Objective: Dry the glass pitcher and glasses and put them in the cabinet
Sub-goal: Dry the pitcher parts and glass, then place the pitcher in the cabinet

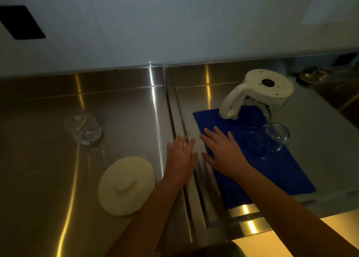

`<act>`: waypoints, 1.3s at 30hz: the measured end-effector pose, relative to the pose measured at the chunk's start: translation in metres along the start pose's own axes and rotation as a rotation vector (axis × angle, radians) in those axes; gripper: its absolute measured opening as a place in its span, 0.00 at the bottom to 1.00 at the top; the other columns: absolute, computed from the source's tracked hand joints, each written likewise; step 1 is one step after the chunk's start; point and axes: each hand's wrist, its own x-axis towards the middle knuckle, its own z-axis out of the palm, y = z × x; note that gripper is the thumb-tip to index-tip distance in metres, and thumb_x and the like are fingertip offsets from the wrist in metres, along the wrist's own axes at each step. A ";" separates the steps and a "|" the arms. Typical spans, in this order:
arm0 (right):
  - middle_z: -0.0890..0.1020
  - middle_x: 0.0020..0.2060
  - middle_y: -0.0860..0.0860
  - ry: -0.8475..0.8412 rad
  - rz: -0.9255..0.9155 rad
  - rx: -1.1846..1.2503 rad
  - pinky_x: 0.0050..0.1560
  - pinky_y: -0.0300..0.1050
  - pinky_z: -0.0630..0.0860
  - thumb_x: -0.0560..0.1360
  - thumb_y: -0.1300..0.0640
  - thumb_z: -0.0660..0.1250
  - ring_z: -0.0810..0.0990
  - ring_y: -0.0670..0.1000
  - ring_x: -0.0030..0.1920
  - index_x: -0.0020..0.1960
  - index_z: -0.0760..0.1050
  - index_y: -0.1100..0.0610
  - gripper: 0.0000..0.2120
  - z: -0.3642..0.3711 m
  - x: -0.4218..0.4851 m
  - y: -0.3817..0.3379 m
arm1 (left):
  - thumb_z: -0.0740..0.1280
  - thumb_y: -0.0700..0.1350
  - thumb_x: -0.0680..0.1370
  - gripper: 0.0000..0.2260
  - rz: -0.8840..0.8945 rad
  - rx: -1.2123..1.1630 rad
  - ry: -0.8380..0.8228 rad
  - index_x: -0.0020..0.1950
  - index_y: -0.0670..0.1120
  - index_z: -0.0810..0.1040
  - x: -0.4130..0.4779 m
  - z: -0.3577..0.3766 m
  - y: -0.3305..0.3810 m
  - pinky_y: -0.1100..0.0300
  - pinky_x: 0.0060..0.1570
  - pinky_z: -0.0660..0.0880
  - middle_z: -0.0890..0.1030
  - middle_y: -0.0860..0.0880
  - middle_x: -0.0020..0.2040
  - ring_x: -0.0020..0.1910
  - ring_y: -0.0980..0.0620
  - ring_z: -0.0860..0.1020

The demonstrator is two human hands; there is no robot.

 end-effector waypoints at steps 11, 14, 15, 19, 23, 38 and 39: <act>0.80 0.56 0.58 0.169 -0.122 -0.205 0.49 0.65 0.75 0.59 0.50 0.79 0.78 0.62 0.56 0.57 0.78 0.59 0.29 -0.025 0.047 0.093 | 0.59 0.48 0.80 0.23 -0.003 -0.009 -0.016 0.74 0.46 0.59 0.083 0.031 0.049 0.46 0.70 0.53 0.60 0.45 0.73 0.73 0.48 0.56; 0.79 0.56 0.59 0.170 -0.172 -0.248 0.50 0.65 0.74 0.59 0.50 0.78 0.77 0.62 0.57 0.57 0.78 0.59 0.29 -0.031 0.063 0.107 | 0.59 0.47 0.80 0.23 -0.010 0.004 -0.006 0.74 0.46 0.58 0.104 0.036 0.054 0.46 0.71 0.50 0.60 0.45 0.73 0.73 0.47 0.54; 0.79 0.57 0.58 0.167 -0.181 -0.264 0.51 0.65 0.74 0.59 0.50 0.78 0.77 0.62 0.58 0.57 0.78 0.59 0.29 -0.033 0.067 0.111 | 0.59 0.47 0.80 0.23 -0.007 0.014 -0.002 0.74 0.46 0.58 0.110 0.038 0.056 0.46 0.72 0.49 0.60 0.45 0.73 0.74 0.47 0.54; 0.80 0.56 0.58 0.168 -0.227 -0.318 0.53 0.67 0.71 0.58 0.50 0.79 0.77 0.61 0.59 0.56 0.78 0.58 0.29 -0.035 0.083 0.125 | 0.60 0.47 0.79 0.23 0.003 0.017 0.017 0.73 0.46 0.60 0.132 0.051 0.061 0.46 0.72 0.46 0.62 0.46 0.72 0.74 0.46 0.53; 0.80 0.56 0.57 0.232 -0.265 -0.350 0.55 0.68 0.69 0.58 0.52 0.78 0.77 0.59 0.60 0.54 0.79 0.58 0.26 -0.034 0.094 0.135 | 0.61 0.46 0.79 0.22 -0.010 -0.038 0.014 0.72 0.44 0.61 0.149 0.062 0.069 0.47 0.71 0.43 0.63 0.46 0.72 0.74 0.46 0.51; 0.79 0.59 0.55 0.341 -0.354 -0.358 0.60 0.61 0.69 0.58 0.56 0.79 0.75 0.55 0.62 0.56 0.79 0.57 0.27 -0.031 0.099 0.167 | 0.64 0.39 0.77 0.15 -0.051 -0.101 0.156 0.63 0.42 0.71 0.186 0.081 0.086 0.48 0.72 0.43 0.76 0.46 0.61 0.67 0.49 0.67; 0.79 0.59 0.56 0.342 -0.353 -0.350 0.60 0.62 0.69 0.57 0.57 0.79 0.75 0.56 0.63 0.57 0.78 0.58 0.28 -0.033 0.097 0.170 | 0.64 0.38 0.76 0.14 -0.044 -0.124 0.172 0.61 0.42 0.72 0.186 0.081 0.088 0.48 0.72 0.45 0.77 0.45 0.59 0.65 0.49 0.69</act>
